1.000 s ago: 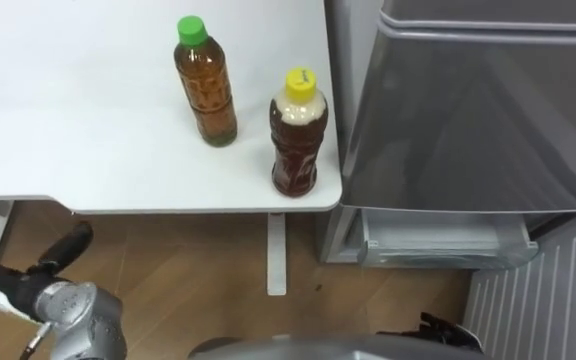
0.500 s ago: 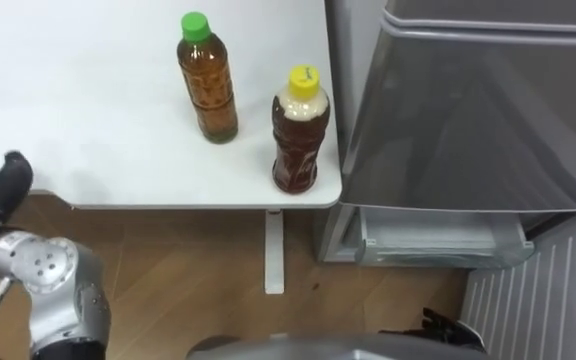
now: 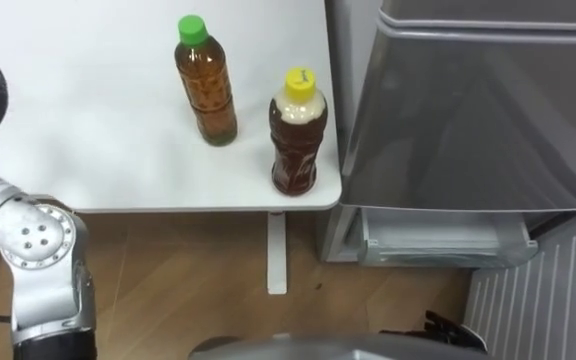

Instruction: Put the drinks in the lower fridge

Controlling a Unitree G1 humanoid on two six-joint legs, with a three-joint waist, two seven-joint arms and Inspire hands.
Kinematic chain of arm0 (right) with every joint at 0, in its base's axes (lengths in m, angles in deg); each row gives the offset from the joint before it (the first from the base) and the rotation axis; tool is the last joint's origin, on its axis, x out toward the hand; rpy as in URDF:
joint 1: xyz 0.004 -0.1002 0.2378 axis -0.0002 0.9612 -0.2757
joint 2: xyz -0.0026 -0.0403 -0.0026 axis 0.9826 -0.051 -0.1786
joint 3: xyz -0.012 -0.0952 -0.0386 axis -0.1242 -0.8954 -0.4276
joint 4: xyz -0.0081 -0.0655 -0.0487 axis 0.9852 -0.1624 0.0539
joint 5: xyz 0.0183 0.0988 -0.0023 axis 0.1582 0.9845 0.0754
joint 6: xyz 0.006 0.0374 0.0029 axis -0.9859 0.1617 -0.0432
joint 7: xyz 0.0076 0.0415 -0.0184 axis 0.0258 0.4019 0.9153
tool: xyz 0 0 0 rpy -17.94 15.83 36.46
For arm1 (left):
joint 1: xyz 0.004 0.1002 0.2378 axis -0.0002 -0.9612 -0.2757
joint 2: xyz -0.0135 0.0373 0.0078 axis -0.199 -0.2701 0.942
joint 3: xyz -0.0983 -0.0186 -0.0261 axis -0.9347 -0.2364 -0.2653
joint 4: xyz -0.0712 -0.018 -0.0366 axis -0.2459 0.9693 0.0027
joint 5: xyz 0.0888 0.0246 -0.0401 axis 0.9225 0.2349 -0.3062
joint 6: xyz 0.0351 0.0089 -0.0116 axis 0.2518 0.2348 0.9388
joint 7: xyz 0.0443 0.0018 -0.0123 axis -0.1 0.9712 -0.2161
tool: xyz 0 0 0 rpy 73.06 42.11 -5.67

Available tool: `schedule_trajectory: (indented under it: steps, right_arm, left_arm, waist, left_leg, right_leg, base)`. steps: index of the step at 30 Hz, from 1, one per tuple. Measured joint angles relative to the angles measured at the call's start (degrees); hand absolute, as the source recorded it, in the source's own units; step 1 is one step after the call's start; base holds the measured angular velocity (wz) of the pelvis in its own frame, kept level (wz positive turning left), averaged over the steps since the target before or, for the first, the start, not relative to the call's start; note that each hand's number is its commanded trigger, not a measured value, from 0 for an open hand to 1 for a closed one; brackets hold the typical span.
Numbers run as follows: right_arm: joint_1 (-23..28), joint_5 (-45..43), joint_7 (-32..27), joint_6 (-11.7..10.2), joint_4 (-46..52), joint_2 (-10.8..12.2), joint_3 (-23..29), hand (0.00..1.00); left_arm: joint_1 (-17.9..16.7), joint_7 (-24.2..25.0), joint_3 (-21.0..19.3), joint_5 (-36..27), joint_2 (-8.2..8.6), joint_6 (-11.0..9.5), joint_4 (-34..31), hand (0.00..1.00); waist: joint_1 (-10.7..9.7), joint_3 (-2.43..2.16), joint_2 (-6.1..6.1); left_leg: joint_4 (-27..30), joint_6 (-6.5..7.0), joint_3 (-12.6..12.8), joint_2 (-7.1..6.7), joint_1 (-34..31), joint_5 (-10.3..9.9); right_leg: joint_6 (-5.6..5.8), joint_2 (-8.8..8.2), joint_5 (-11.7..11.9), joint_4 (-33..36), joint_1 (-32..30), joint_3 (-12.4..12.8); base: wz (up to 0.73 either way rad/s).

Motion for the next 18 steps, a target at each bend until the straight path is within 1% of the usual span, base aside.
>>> schedule_trajectory:
  steps: [1,2,4,5,7,8,9,10,11,12,15,16,17,18]
  right_arm:
    - [-0.02,0.0,0.4,0.0,0.0,0.0,-0.02,0.0]
    - [-0.04,0.0,0.62,0.0,0.01,-0.01,-0.02,0.0]
    - [-0.09,0.03,0.87,0.01,0.05,-0.02,-0.15,0.0]
    - [-0.09,0.08,0.97,0.01,0.05,-0.02,-0.21,0.0]
    - [-0.24,0.15,1.25,-0.03,-0.02,-0.04,-0.23,0.0]
    - [-0.37,0.15,1.32,-0.05,-0.13,-0.04,-0.23,0.0]
    - [-0.96,0.18,1.64,-0.18,-1.01,-0.04,-0.23,0.0]
    - [-1.6,0.23,1.72,-0.22,-1.92,-0.04,-0.39,0.0]
    - [-1.79,0.23,1.72,-0.22,-2.07,-0.04,-0.48,0.0]
    - [-2.05,0.19,1.79,-0.22,-2.22,-0.04,-0.67,0.0]
    - [-2.47,0.25,1.87,-0.57,-2.44,-0.05,-1.37,0.0]
    - [-2.89,0.42,1.9,-0.66,-2.76,-0.05,-1.76,0.0]
    - [-3.25,0.44,2.0,-0.7,-3.3,-0.05,-1.92,0.0]
    - [-4.11,0.39,2.43,-0.64,-4.67,-0.05,-1.97,0.0]
  left_arm:
    - [0.0,1.62,0.89,-0.07,0.02,0.76,-1.28,0.0]
    - [0.0,2.42,1.33,-0.11,0.02,1.04,-2.05,0.0]
    - [0.05,5.79,2.58,-0.13,-0.07,1.92,-5.45,0.0]
    - [0.08,6.63,3.02,-0.21,-0.07,2.11,-6.41,0.0]
    - [0.56,10.77,4.27,-0.8,-0.09,2.19,-8.9,0.0]
    - [0.71,11.76,4.62,-1.27,-0.06,2.2,-9.39,0.0]
    - [1.16,13.77,5.34,-1.71,-0.07,2.22,-9.9,0.0]
    - [1.76,16.19,6.13,-2.89,-0.07,2.25,-10.17,0.0]
    - [2.04,17.45,6.46,-3.39,-0.07,2.28,-10.24,0.0]
    - [2.47,19.77,6.96,-4.46,-0.07,2.64,-10.57,0.0]
    - [2.49,25.04,8.91,-7.04,-0.08,3.49,-12.64,0.0]
    - [2.5,26.94,9.84,-8.02,-0.09,4.5,-13.62,0.0]
    - [2.55,27.78,10.44,-8.01,-0.1,4.84,-13.88,0.0]
    - [2.57,29.63,11.4,-8.01,-0.09,5.61,-14.27,0.0]
  waist:
    - [-0.02,-0.02,-0.1]
    - [0.01,-0.05,-0.14]
    - [-0.07,-0.06,-0.09]
    - [-0.1,-0.04,-0.03]
    - [-0.21,0.0,0.2]
    - [-0.25,0.01,0.3]
    - [-0.32,-0.07,0.29]
    - [-0.33,-0.05,0.39]
    - [-0.38,-0.01,0.47]
    - [-0.5,0.0,0.6]
    - [-1.24,0.0,0.57]
    - [-1.58,0.07,0.55]
    - [-1.92,0.1,0.49]
    - [-2.64,0.11,0.43]
  left_leg:
    - [0.1,0.0,-0.06,0.0,-0.14,0.0]
    - [0.12,0.0,-0.13,0.0,-0.22,0.0]
    - [0.13,0.0,-0.16,0.0,-0.34,0.0]
    - [0.14,0.0,-0.17,0.0,-0.37,0.0]
    - [0.13,0.0,-0.19,-0.01,-0.34,0.0]
    - [0.13,0.0,-0.17,-0.01,-0.33,0.0]
    - [0.14,0.0,-0.13,-0.01,-0.32,0.0]
    - [0.14,0.0,-0.04,-0.01,-0.3,0.01]
    - [0.14,0.01,0.03,-0.01,-0.29,0.01]
    - [0.19,0.01,0.09,-0.01,-0.33,0.01]
    - [0.5,0.01,0.17,-0.02,-0.95,0.01]
    - [0.55,0.02,0.14,-0.02,-1.22,0.02]
    - [0.56,0.02,0.12,-0.03,-1.25,0.02]
    - [0.55,0.02,0.13,-0.05,-1.22,0.02]
  right_leg:
    - [0.0,0.0,0.0,0.0,-0.1,-0.03]
    - [0.0,0.0,0.0,0.0,-0.14,-0.09]
    - [0.0,0.0,0.0,0.0,-0.28,-0.11]
    - [0.0,-0.01,0.0,-0.01,-0.28,-0.12]
    - [0.0,0.0,0.0,-0.02,-0.23,-0.11]
    - [0.0,0.0,0.0,-0.02,-0.24,-0.1]
    - [0.0,-0.01,0.0,-0.01,-0.25,-0.1]
    - [0.0,-0.02,0.0,0.01,-0.25,-0.1]
    - [0.0,-0.03,0.0,0.01,-0.26,-0.09]
    - [0.0,-0.03,0.0,0.0,-0.28,-0.09]
    - [0.0,-0.07,0.0,0.02,-0.75,-0.19]
    - [0.0,-0.07,0.0,0.01,-0.95,-0.19]
    - [0.0,-0.07,0.0,0.02,-0.95,-0.17]
    - [0.0,-0.08,0.0,0.03,-0.92,-0.15]
  base:
    - [0.0]
    - [0.0]
    - [0.0]
    - [0.0]
    - [0.0]
    - [0.0]
    - [0.0]
    - [0.0]
    - [0.0]
    - [0.0]
    - [0.0]
    - [0.0]
    - [0.0]
    - [0.0]
